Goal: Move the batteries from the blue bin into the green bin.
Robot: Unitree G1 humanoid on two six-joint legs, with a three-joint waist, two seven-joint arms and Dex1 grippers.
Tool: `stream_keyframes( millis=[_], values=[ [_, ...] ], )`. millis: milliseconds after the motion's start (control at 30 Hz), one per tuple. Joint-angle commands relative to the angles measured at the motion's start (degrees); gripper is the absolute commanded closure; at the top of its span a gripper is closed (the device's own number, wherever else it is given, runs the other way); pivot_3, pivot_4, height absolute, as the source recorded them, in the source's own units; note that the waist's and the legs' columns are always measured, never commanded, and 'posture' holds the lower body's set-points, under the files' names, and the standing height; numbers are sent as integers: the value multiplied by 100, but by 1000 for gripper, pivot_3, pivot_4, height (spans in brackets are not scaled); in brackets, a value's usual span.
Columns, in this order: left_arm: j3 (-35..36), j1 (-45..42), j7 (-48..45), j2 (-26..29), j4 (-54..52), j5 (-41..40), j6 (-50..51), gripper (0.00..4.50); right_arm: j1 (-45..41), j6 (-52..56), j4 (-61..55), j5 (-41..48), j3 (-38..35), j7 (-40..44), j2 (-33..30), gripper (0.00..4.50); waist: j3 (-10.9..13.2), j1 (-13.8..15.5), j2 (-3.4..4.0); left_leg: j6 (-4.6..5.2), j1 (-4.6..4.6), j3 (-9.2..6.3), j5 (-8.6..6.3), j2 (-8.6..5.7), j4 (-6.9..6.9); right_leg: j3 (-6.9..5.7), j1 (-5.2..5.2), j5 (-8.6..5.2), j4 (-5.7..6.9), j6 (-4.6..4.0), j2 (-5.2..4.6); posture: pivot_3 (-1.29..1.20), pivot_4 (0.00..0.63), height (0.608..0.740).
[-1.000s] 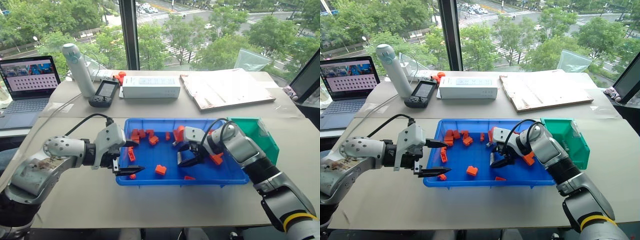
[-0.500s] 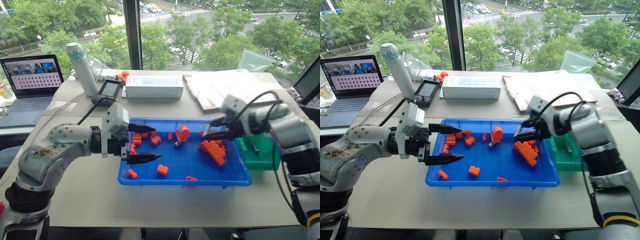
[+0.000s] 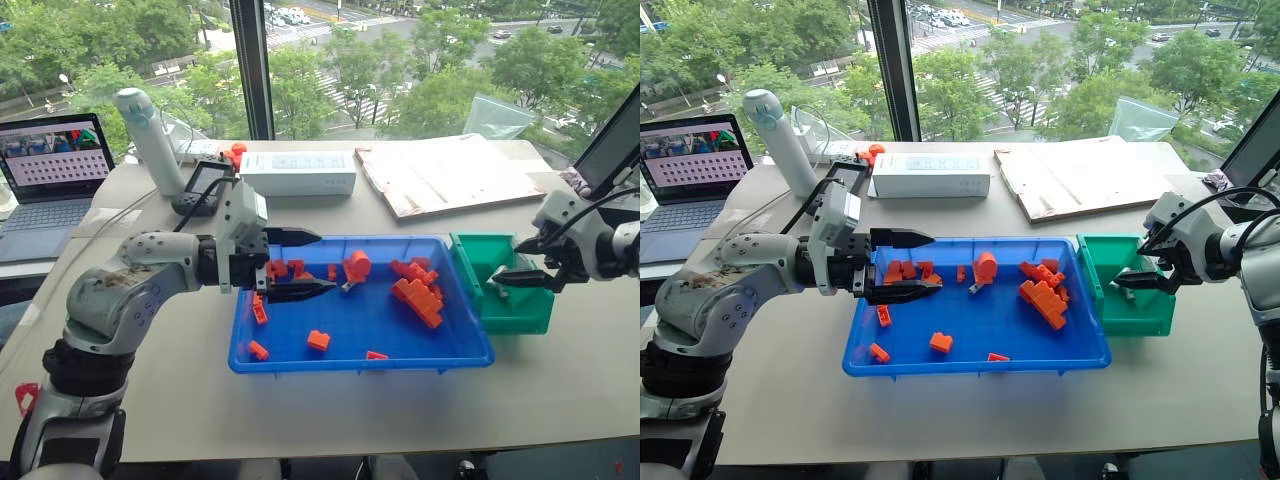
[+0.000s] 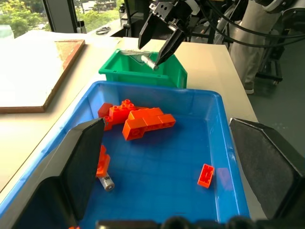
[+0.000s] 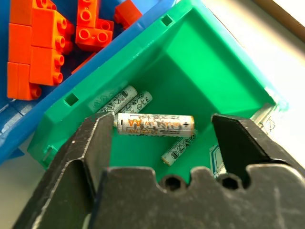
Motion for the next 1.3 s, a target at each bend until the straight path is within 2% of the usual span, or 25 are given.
stream_keyframes(
  millis=[33,233,300,467,567,800,933,1067,1200,1300],
  values=[
    [88,144,42,239,-203,180,-98,0,-524,-301,-94,-125,59,-226,281,33,0,-32,1,0,0,0,0,0,-1,0,0,0,0,0,0,0,150,736],
    [-105,540,3,784,-343,777,-295,0,-1042,223,-563,286,230,-334,1389,33,0,-73,1,-3,0,-1,1,3,-10,0,-5,0,2,-2,2,0,150,736],
    [-38,631,28,830,-405,775,-277,0,-1048,255,-517,202,422,-528,1834,33,0,-58,0,-3,0,-2,1,4,-10,-1,-4,0,2,-2,3,0,150,736],
    [144,889,98,981,-605,799,-186,0,-1063,1188,-436,438,307,-1371,3039,33,1,7,-1,-4,-8,-5,0,1,-6,-9,-7,1,5,-1,2,0,150,736],
    [271,1035,148,1049,-730,736,-119,0,-1048,1606,-491,537,209,-1730,3402,33,1,35,-1,-4,-9,-6,0,1,-5,-9,-6,2,6,0,2,0,150,736],
    [369,1183,186,1106,-823,707,-99,0,-1030,1814,-264,649,74,-2384,3910,33,1,29,-1,-7,-7,-4,-1,4,-7,-12,-24,3,7,-1,2,0,150,736],
    [361,1172,180,1114,-801,727,-118,0,-1055,1704,-65,668,11,-2601,4041,1045,1,1,-1,-6,-7,-3,0,5,-11,-11,-10,3,11,-2,3,0,150,736],
    [344,1189,205,1082,-831,720,-113,0,-1043,1676,-205,757,110,-2415,3905,2471,1,4,-1,-6,-8,-3,0,4,-10,-11,-10,3,11,-1,4,0,150,736],
    [377,1214,206,1037,-865,620,-67,0,-1042,1776,-558,881,240,-1989,3494,2499,2,4,0,-6,-8,-3,0,4,-11,-11,-14,3,11,-1,3,0,150,736],
    [542,1155,218,941,-869,359,22,0,-1058,1798,-855,964,360,-1468,2903,2522,2,8,0,-6,-8,-3,0,5,-13,-10,-14,3,10,-2,3,0,150,736]
  ],
)
